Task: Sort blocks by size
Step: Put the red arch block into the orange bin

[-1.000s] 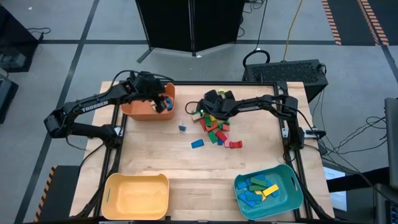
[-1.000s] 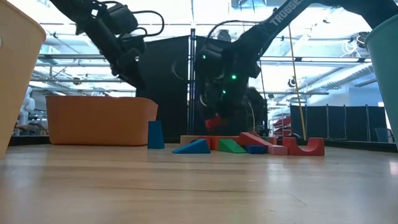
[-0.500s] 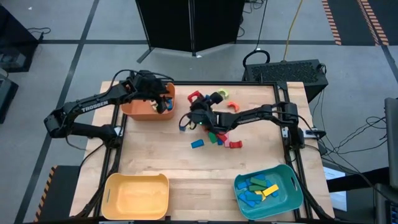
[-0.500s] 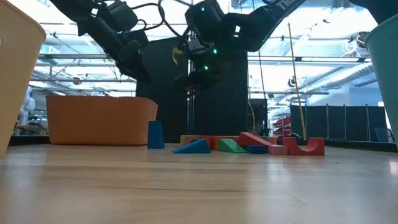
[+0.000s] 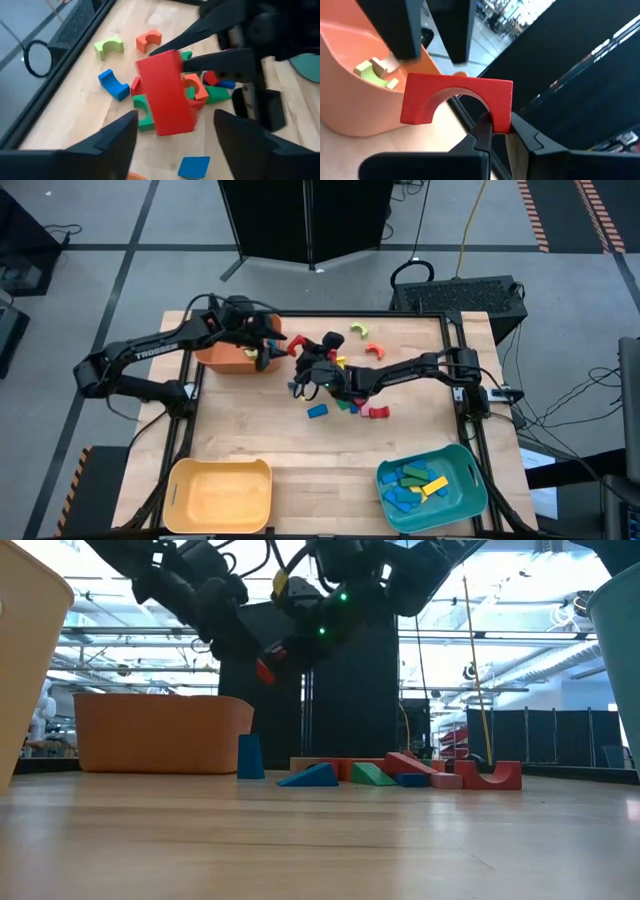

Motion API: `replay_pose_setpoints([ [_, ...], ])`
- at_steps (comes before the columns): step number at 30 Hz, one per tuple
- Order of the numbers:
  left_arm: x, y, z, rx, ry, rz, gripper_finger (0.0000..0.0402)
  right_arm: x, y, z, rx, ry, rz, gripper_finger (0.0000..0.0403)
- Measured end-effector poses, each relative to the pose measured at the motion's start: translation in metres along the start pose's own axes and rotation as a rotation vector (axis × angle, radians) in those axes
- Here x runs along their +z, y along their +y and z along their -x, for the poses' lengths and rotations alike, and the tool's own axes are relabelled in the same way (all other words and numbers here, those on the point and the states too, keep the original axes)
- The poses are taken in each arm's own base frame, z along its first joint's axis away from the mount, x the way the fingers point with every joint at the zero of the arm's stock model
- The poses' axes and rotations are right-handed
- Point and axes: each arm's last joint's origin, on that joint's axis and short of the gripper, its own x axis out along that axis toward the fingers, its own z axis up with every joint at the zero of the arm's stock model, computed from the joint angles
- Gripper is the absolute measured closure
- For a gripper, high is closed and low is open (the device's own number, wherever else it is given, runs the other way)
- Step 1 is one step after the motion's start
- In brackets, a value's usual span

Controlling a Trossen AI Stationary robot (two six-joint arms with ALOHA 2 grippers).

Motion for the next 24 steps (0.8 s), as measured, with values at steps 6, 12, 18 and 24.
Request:
replay_pose_setpoints([
  [6,-0.004,0.003,-0.009,-0.005,0.029,0.044,0.0064,0.001,0.0,0.0,-0.003,-0.01,0.048,0.0381],
  [12,-0.006,0.008,-0.019,-0.006,0.036,0.081,0.0045,0.004,-0.001,0.0,0.016,-0.039,0.046,0.0381],
  [18,-0.009,0.011,-0.026,-0.009,0.051,0.089,0.0055,0.007,-0.001,0.002,0.022,-0.067,0.06,0.0381],
  [24,-0.008,0.011,-0.026,-0.016,0.04,0.086,0.0123,0.007,-0.001,0.002,0.017,-0.067,0.064,0.0381],
])
